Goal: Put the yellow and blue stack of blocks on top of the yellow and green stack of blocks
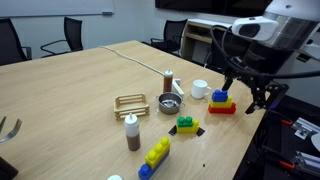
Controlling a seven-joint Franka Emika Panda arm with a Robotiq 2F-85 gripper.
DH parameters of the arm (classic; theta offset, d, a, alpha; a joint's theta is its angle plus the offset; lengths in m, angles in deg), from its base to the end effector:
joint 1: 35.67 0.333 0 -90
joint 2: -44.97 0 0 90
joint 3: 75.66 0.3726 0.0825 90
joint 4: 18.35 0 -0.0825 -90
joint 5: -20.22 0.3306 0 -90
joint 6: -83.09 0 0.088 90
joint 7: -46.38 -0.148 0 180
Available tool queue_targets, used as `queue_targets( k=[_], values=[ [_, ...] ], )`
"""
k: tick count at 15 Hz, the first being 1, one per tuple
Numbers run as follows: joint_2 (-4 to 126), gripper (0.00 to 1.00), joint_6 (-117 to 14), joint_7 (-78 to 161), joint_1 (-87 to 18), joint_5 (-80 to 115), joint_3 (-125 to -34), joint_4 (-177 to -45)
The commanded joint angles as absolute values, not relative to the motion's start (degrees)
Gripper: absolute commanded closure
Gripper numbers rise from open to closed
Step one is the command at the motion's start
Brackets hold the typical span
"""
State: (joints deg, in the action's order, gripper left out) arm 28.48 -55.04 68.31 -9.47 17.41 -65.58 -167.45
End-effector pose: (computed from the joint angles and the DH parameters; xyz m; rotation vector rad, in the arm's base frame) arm 0.3023 0.2214 0.4102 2.6555 1.5313 0.1546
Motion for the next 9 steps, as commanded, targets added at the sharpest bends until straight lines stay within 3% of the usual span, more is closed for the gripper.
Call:
queue_targets(
  k=[1, 9],
  values=[
    [29.1, 0.0, -55.0, 69.1, -10.9, 18.0, -64.1, -166.8],
    [32.5, 0.0, -57.9, 75.5, -9.1, 21.3, -64.9, -165.0]
  ],
)
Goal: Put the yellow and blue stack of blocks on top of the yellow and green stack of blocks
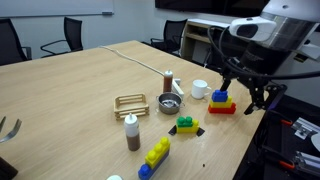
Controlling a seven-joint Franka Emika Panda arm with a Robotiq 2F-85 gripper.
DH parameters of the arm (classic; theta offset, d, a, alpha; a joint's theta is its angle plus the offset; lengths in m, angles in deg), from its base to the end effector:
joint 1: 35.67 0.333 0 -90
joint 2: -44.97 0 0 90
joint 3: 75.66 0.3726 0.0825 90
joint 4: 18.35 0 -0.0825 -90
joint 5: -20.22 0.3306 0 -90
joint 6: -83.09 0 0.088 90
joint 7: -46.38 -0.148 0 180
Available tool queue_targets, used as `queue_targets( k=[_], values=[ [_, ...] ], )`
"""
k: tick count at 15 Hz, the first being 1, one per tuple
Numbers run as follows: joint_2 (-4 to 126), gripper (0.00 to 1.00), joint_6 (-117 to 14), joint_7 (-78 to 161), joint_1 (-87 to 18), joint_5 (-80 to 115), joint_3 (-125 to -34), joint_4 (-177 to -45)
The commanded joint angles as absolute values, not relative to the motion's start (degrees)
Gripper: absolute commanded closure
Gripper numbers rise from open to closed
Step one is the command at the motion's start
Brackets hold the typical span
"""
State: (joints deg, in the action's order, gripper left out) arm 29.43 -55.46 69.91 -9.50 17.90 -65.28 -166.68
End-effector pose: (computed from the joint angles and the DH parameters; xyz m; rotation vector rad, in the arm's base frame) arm 0.3062 0.2269 0.4100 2.6400 1.5709 0.1591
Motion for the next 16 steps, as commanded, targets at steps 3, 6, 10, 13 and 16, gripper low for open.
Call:
queue_targets(
  k=[3, 6, 10, 13, 16],
  values=[
    [39.2, 0.0, -62.0, 83.5, -7.9, 25.1, -64.5, -161.4],
    [48.4, 0.0, -65.1, 88.6, -9.6, 26.0, -61.9, -155.4],
    [59.8, 0.0, -65.1, 86.3, -12.0, 18.1, -58.9, -145.7],
    [61.4, 0.0, -65.6, 83.2, -13.3, 12.7, -57.8, -144.6],
    [63.9, 0.0, -65.7, 81.0, -13.2, 8.8, -58.2, -141.8]
  ],
)
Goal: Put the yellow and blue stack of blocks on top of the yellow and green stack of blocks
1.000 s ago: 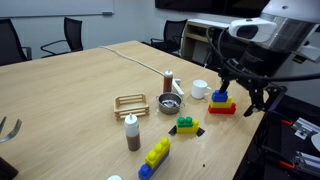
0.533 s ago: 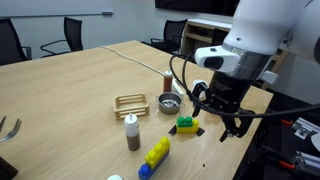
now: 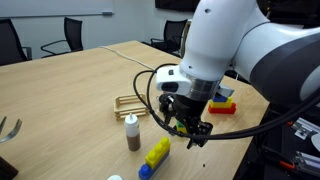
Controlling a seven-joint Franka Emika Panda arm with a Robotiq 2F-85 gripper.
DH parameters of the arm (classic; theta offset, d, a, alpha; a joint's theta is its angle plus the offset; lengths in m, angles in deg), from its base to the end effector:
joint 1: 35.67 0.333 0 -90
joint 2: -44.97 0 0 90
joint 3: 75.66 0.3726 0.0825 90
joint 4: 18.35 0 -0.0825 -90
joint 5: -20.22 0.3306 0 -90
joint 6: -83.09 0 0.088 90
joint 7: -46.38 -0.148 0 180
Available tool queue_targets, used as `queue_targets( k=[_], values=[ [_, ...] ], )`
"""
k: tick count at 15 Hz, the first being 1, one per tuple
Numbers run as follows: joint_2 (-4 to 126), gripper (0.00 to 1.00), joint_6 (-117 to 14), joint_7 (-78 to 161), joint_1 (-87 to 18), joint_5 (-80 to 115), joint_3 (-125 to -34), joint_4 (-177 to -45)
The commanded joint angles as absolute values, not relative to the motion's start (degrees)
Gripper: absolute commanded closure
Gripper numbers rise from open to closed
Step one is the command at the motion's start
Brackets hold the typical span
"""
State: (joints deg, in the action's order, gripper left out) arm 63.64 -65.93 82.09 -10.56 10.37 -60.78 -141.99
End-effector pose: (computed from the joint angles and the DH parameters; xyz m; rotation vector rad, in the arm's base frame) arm 0.4405 0.3613 0.3176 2.3433 2.0646 0.2080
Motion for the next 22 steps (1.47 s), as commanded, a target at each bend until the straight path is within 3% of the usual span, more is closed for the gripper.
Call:
queue_targets(
  k=[1, 13, 22],
  values=[
    [63.8, 0.0, -65.7, 81.0, -13.2, 8.8, -58.2, -141.8],
    [73.4, 0.0, -68.9, 75.7, -11.7, -4.4, -59.9, -133.5],
    [79.6, 0.0, -67.9, 76.7, -12.8, -3.4, -59.0, -129.9]
  ],
)
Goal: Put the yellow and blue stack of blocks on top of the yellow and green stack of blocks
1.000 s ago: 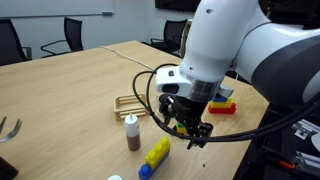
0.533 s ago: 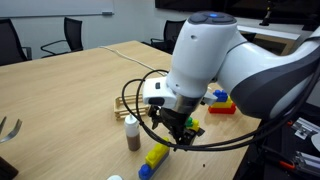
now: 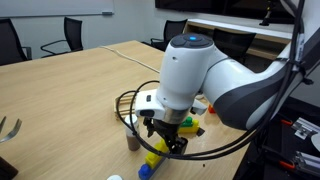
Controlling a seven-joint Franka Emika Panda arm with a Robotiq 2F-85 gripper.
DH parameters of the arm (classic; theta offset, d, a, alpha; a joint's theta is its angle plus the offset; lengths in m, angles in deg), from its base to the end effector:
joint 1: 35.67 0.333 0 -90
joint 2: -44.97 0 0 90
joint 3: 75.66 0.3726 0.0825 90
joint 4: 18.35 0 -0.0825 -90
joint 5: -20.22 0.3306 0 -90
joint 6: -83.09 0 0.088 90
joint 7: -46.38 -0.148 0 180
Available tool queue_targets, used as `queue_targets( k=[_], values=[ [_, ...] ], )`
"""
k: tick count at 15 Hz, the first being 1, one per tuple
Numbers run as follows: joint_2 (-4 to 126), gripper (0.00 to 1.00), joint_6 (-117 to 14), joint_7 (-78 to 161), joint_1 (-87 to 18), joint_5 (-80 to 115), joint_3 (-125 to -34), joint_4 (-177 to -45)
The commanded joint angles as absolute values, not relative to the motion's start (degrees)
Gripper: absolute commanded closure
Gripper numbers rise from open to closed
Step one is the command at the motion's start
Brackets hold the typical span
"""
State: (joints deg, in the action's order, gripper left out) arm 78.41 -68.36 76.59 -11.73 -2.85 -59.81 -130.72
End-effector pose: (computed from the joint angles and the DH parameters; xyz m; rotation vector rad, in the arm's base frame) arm 0.4929 0.3952 0.2450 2.2424 2.1106 0.2203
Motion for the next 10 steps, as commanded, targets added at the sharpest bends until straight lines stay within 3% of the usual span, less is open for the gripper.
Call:
queue_targets(
  k=[1, 5, 6, 7, 10],
  values=[
    [80.1, 0.0, -68.0, 76.7, -12.9, -3.5, -59.1, -130.0],
    [81.9, 0.02, -67.8, 77.3, -13.3, -3.3, -58.7, -129.6],
    [82.1, 0.07, -67.8, 77.4, -13.3, -3.3, -58.6, -129.4],
    [82.3, 0.27, -68.0, 77.2, -13.2, -3.5, -58.8, -129.4],
    [81.9, 0.44, -68.1, 76.8, -13.1, -3.9, -59.1, -129.5]
  ],
)
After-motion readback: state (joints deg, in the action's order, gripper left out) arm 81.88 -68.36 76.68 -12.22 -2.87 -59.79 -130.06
